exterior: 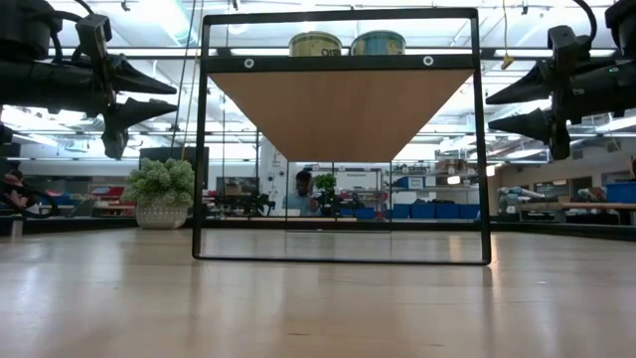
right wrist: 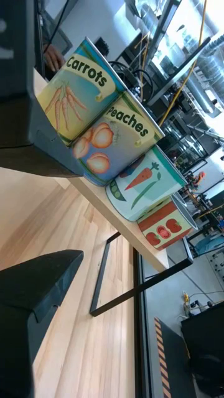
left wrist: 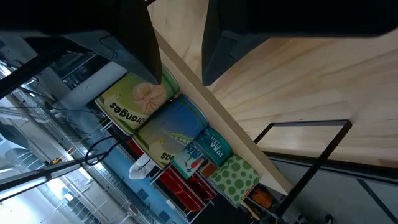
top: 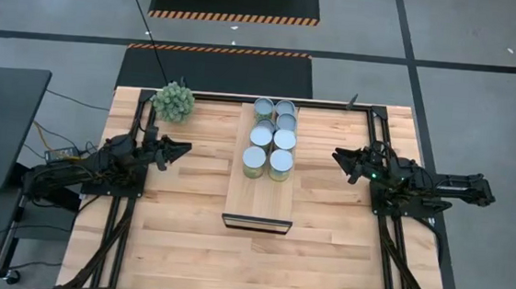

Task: Pick and place cans onto a shelf
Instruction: Return to Home Position

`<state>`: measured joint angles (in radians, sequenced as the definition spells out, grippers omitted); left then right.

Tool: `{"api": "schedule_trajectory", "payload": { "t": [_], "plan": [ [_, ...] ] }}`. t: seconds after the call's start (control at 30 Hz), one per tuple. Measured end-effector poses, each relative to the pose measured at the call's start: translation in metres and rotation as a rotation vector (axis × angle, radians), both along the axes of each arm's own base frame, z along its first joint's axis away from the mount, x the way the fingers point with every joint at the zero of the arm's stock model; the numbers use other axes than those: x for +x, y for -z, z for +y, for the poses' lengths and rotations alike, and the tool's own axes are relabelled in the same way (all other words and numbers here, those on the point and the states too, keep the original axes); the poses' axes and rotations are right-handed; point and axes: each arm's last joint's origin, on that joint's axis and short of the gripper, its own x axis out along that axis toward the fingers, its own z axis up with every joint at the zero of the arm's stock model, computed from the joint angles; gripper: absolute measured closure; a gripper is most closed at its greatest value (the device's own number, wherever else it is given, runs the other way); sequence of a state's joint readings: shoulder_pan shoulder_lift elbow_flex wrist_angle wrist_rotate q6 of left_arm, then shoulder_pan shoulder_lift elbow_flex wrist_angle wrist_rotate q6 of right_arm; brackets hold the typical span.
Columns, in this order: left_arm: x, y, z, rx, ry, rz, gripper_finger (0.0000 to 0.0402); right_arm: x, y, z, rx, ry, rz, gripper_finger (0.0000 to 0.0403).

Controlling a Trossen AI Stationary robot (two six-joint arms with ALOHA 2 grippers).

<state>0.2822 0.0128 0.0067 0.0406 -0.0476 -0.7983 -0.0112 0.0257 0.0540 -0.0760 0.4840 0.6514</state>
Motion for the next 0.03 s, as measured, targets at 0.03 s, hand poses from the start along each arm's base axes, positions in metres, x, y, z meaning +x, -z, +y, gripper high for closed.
{"api": "schedule_trajectory", "payload": {
  "t": [0.03],
  "plan": [
    [0.0000, 0.0000, 0.0000, 0.000, 0.000, 0.000, 0.0280, 0.0000, 0.0000, 0.0000, 0.000, 0.000, 0.000, 0.0194]
  ]
}}
